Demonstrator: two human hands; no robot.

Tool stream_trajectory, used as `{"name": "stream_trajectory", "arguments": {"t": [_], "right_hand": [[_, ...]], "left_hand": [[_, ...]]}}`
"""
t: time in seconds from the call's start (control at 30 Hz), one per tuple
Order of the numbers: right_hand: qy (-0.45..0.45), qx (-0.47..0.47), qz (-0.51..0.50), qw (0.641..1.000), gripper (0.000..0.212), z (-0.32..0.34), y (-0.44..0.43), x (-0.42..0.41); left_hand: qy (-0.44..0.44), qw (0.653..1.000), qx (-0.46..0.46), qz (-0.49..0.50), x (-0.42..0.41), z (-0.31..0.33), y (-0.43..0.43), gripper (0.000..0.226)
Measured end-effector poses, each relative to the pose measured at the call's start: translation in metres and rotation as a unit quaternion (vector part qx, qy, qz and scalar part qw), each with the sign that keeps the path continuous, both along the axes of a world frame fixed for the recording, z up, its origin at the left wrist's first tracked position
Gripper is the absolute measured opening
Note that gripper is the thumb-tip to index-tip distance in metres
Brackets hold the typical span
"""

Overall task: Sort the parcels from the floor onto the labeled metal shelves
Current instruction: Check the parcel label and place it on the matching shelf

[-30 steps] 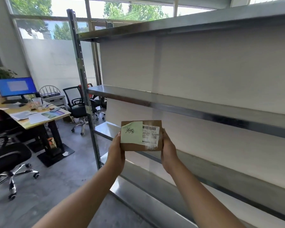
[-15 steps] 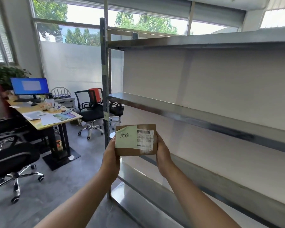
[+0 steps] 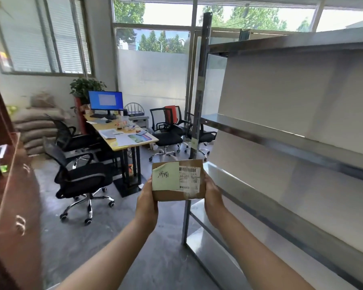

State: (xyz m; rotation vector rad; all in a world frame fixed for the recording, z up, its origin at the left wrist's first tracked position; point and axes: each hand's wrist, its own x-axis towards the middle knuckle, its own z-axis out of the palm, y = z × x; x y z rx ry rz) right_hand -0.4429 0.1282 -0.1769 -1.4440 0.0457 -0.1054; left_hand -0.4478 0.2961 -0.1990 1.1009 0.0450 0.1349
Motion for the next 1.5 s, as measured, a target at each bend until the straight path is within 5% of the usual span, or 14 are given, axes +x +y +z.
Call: {"name": "stream_trajectory", "arguments": {"t": [1.5], "right_hand": [[0.023,0.043,0.165,0.985,0.045,-0.073,0.105,0.351]], "left_hand": [[0.091,0.981,0.013,0.173,0.267,-0.019,0.092,0.032]]}}
